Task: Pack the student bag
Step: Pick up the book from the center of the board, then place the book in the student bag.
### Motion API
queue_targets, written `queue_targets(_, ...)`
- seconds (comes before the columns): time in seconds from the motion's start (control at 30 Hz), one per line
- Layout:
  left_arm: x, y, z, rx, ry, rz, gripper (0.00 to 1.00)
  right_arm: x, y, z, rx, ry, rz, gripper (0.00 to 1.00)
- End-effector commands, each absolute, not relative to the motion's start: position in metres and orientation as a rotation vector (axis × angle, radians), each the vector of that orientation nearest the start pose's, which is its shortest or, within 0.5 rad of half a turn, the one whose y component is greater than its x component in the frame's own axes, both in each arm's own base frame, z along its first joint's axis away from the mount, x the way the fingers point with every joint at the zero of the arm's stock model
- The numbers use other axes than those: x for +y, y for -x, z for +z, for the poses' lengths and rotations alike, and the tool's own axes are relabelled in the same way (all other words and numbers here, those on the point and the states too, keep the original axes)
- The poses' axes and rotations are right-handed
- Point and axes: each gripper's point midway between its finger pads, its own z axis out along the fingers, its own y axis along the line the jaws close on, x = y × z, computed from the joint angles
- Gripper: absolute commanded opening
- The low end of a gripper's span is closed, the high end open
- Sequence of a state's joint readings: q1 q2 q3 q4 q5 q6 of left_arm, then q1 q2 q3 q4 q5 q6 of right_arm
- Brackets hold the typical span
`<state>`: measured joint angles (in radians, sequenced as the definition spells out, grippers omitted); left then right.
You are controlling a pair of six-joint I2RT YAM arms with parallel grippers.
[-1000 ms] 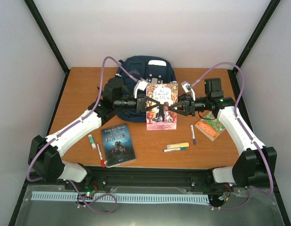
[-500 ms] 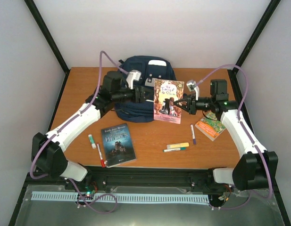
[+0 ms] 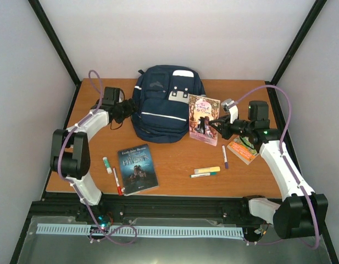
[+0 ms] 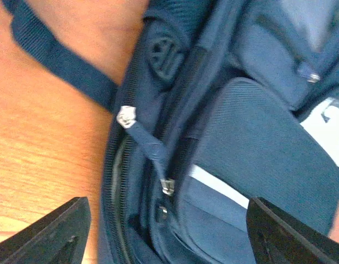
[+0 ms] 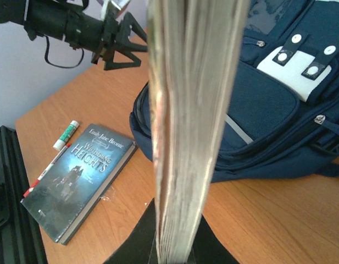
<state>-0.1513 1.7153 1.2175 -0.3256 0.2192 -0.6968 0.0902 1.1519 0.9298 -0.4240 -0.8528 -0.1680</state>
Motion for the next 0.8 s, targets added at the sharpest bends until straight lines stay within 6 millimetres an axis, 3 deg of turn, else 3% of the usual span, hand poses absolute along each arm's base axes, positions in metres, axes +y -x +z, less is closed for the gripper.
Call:
queue_targets(0.0,-0.092,-0.471,0.115,2.392,0.694,-0.569,0.78,0.153,-0.304,0.261,1.906,0.724,0.834,0.03)
queue_targets(0.17,-0.101,-0.474,0.087,2.426,0.75,-0.635,0.64,0.153,-0.304,0.26,1.907,0.723,0.838,0.03)
queue_targets(0.4,-0.135,-0.467,0.074,2.444,0.695,-0.836,0.37,0.153,-0.307,0.254,1.925,0.718,0.845,0.03)
queue_targets(0.57,-0.173,-0.447,0.079,2.478,0.589,-0.921,0.09,0.153,-0.309,0.251,1.936,0.718,0.843,0.03)
queue_targets(0.77,-0.213,-0.416,0.097,2.479,0.5,-0.967,0.01,0.152,-0.311,0.25,1.94,0.717,0.831,0.03)
